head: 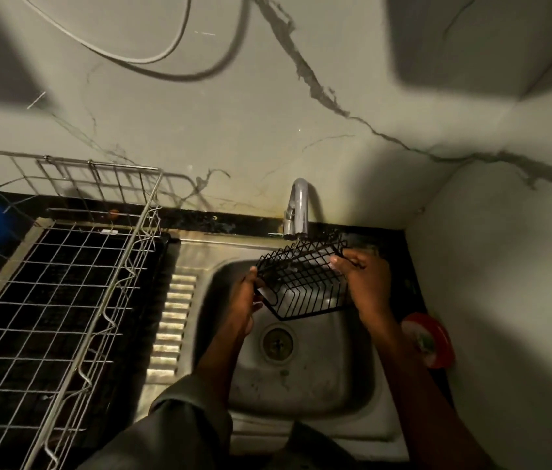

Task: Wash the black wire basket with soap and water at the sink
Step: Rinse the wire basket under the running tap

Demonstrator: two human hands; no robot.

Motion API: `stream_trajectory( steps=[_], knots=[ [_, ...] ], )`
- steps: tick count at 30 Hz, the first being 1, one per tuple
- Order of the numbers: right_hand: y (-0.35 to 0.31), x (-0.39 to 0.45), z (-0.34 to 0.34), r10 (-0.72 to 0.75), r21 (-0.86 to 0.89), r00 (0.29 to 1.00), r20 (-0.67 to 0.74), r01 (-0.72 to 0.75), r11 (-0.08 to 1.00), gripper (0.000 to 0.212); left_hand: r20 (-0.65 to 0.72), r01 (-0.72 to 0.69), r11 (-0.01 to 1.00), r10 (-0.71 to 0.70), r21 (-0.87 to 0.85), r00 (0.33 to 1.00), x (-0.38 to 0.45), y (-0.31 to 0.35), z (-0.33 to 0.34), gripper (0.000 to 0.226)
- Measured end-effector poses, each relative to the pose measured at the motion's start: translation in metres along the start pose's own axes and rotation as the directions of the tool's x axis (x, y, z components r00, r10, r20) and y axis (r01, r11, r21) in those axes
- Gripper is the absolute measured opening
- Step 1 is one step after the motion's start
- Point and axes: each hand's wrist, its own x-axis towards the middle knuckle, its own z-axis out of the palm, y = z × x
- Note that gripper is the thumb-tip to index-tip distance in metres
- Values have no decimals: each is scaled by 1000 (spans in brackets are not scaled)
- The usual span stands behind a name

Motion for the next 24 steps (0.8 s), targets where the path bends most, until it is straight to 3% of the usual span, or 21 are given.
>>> stream_trajectory(
  steps=[6,10,12,19,24],
  knots=[
    [6,1,-20,86,192,993,-80,-69,979,19,42,-96,994,94,44,995,-2,15,15,36],
    [6,0,-35,55,192,988,-145,-26,981,20,49,-171,983,168,70,985,-10,18,27,34],
    [7,-1,-45,51,188,982,-179,-17,982,7,62,-223,971,218,91,974,-18,18,33,34],
    [22,-5,-73,103,88,953,-286,-80,993,38,177,-361,931,348,51,921,-44,11,42,30],
    [24,-11,-85,112,-61,931,-347,-141,988,43,298,-227,974,221,-15,929,-55,16,46,27]
  ],
)
